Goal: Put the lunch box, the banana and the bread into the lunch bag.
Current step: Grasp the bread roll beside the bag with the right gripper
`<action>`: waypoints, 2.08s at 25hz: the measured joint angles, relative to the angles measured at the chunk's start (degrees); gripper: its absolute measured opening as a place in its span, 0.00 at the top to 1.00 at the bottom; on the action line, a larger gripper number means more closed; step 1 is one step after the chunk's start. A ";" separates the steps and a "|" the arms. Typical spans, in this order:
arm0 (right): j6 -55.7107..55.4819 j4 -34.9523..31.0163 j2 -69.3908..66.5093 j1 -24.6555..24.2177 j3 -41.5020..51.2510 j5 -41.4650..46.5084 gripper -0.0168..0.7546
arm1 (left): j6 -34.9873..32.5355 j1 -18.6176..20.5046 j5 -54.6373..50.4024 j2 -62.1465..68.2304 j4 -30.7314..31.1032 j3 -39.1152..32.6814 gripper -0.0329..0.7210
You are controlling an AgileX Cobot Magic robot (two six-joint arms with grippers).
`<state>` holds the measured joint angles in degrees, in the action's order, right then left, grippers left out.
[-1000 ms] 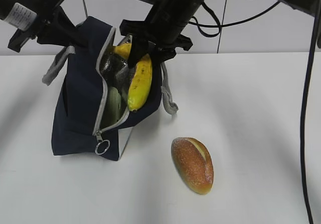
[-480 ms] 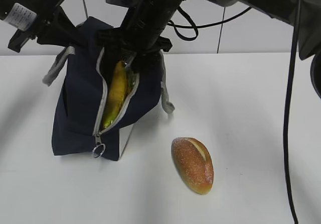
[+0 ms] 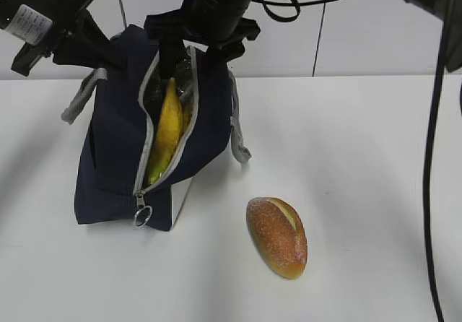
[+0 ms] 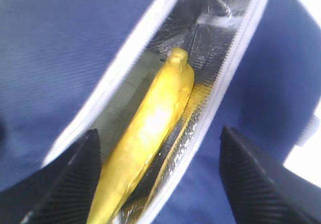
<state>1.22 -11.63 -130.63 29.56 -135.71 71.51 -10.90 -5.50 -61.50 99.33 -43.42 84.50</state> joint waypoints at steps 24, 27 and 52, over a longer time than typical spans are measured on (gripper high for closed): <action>7.16 4.34 37.88 -0.08 64.39 -12.30 0.27 | 0.00 0.00 -0.40 0.00 0.00 0.00 0.96; 7.16 2.74 38.10 -0.08 69.82 -17.95 0.24 | 0.00 0.00 -0.40 0.00 0.00 0.00 0.96; 7.16 -1.17 21.37 -0.08 70.14 -32.87 0.36 | 0.00 0.00 -0.35 0.00 0.00 0.00 0.96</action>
<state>8.38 -12.80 -109.26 29.48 -65.57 38.64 -10.90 -5.50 -61.85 99.33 -43.42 84.50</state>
